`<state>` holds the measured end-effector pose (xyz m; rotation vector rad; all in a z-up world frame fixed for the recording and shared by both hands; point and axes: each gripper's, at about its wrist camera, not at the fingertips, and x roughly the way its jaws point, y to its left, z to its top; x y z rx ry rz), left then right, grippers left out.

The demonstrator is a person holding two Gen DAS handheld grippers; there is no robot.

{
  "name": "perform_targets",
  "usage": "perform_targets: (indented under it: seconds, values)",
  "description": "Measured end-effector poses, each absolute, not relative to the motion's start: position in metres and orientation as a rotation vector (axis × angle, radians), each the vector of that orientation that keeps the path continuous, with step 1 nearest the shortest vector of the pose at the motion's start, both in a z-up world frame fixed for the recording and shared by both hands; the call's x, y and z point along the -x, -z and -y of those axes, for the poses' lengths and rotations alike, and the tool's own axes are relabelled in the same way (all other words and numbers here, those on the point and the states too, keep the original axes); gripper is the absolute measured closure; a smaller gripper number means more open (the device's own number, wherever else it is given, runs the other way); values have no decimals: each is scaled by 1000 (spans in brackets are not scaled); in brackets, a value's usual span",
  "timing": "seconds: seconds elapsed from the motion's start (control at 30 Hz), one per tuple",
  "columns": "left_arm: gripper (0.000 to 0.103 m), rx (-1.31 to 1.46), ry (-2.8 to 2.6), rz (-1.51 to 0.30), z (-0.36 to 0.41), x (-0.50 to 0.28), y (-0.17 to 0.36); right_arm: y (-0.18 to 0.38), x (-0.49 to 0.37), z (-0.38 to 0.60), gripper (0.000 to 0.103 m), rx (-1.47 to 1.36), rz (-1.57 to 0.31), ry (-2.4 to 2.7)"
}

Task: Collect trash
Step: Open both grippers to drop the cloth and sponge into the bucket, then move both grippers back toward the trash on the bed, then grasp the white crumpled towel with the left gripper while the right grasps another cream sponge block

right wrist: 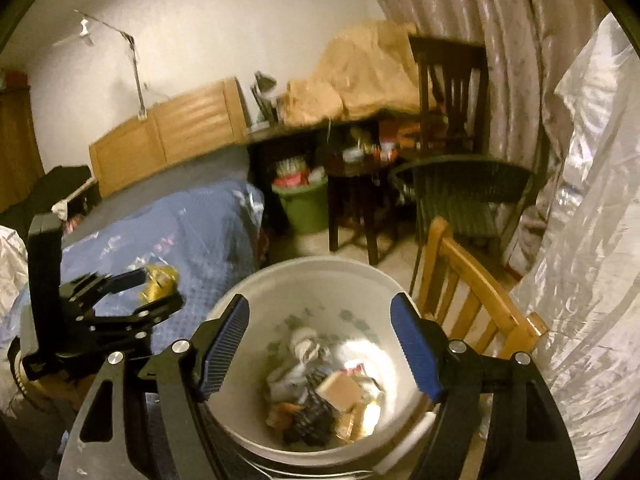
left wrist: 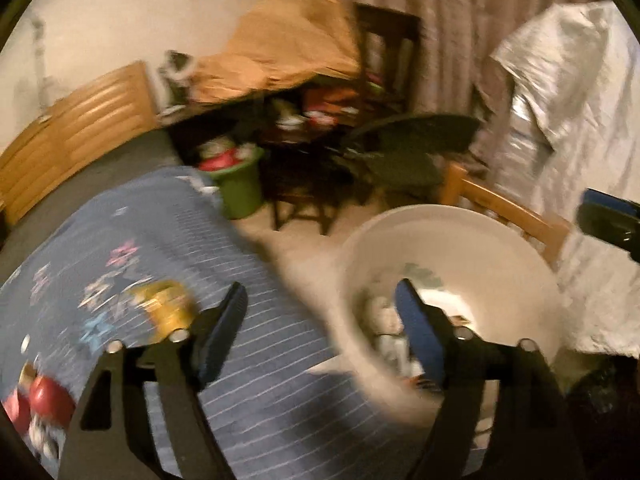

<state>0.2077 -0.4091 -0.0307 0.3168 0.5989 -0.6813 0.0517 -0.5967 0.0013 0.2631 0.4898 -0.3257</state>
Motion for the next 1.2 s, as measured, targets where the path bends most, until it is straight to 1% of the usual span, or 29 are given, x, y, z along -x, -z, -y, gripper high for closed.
perform_targets:
  seconds: [0.07,0.2,0.3,0.37,0.47,0.63,0.73,0.87,0.93,0.97,1.03,1.07,1.1,1.13,1.2]
  values:
    - [24,-283,615,-590,376,-207,32,-3,-40,572,28,-232,-392,346]
    - [24,-208,475,-625,301,-211,38,-5,-23,524,18,-170,-231,349]
    - [24,-159,374,-637,253,-209,39,-2,-20,484,15,-127,-155,334]
    - [23,-115,291,-639,215,-207,36,3,-23,462,12,-120,-137,312]
    - [21,-49,162,-633,160,-203,33,14,-34,432,9,-130,-165,257]
    - [20,96,-31,-636,71,-204,35,32,-58,390,7,-170,-239,184]
    - [20,199,-81,-683,35,-215,46,41,-66,368,6,-184,-276,152]
    - [21,252,-61,-732,22,-236,62,47,-88,350,6,-166,-333,112]
    - [30,249,-52,-767,28,-252,73,47,-100,341,6,-152,-355,91]
    - [33,253,-50,-785,29,-258,78,46,-105,338,6,-147,-362,85]
    - [46,265,-36,-825,33,-273,89,43,-117,334,6,-136,-379,65]
    - [50,265,-38,-846,34,-280,94,42,-124,328,6,-131,-389,51]
    - [63,273,-37,-869,34,-285,101,40,-131,326,6,-125,-398,37]
    - [66,301,-30,-892,30,-289,107,37,-135,325,6,-121,-403,23]
    - [72,352,3,-874,20,-287,107,31,-147,314,6,-111,-408,-16]
